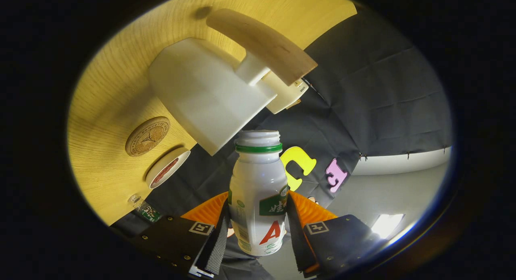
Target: Take the bottle from table, then pour the juice into the cup, finally place the bottle on the coaster
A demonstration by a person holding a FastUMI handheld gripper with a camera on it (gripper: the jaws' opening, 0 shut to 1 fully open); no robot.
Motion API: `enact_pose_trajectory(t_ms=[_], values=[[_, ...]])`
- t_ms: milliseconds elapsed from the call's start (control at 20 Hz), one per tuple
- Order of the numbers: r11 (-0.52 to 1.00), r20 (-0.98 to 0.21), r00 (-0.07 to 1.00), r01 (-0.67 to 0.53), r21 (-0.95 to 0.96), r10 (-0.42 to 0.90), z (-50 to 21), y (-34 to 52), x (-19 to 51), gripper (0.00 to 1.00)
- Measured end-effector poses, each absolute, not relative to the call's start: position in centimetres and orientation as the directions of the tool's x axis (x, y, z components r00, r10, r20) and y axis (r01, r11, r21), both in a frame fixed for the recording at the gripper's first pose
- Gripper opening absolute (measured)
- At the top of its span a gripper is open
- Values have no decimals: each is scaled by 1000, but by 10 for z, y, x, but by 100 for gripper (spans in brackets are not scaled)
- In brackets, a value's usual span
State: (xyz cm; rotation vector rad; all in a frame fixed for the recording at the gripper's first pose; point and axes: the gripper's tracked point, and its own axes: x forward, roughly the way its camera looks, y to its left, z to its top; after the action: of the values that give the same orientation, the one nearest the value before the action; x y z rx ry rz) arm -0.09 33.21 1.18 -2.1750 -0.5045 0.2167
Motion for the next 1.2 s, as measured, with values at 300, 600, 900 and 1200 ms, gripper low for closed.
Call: enact_pose_trajectory(t_ms=[300,600,900,1200], values=[[-525,24,910,260,-811,415,9,329,0,68],[-339,12,943,131,-932,331,11,309,7,68],[51,-58,956,-76,-996,286,16,307,13,69],[390,-126,946,-241,-889,298,23,311,18,68]])
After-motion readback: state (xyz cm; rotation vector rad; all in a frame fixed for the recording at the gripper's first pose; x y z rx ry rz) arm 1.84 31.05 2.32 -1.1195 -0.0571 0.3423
